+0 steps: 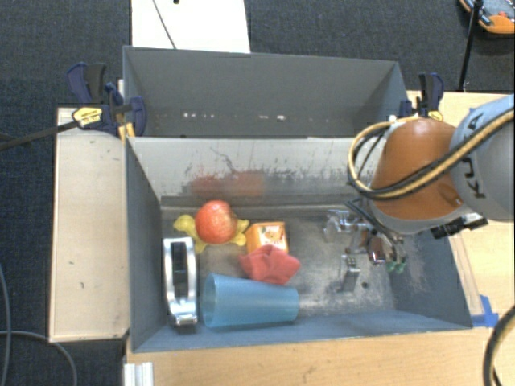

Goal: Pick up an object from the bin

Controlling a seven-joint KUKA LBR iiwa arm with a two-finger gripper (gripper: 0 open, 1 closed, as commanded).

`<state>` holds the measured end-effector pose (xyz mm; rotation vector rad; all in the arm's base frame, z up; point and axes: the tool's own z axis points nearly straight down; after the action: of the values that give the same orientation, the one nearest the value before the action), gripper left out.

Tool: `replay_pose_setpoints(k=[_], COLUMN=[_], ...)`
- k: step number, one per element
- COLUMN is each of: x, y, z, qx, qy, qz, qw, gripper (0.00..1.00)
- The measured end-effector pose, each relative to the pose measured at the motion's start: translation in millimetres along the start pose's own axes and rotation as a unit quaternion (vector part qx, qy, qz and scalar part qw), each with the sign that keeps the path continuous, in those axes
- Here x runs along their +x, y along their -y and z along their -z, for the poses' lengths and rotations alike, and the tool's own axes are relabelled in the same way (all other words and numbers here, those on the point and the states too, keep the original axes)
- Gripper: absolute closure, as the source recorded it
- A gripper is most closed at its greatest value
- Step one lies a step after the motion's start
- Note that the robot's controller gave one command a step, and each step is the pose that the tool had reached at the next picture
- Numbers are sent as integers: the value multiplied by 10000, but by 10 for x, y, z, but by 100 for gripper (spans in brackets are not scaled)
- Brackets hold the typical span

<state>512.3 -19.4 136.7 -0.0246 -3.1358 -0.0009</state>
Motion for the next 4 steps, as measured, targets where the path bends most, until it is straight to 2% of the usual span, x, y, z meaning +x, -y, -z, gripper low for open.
replay_pose_setpoints(k=[1, 2, 3, 4], x=[-19, -212, -560, -668], y=[0, -479, -549, -495], z=[43, -252, -564, -621], qx=[1, 6, -12, 15], qy=[42, 68, 53, 50], qz=[3, 59, 860, 691], qw=[10000, 10000, 9963, 9976], gripper=[0, 0, 0, 0])
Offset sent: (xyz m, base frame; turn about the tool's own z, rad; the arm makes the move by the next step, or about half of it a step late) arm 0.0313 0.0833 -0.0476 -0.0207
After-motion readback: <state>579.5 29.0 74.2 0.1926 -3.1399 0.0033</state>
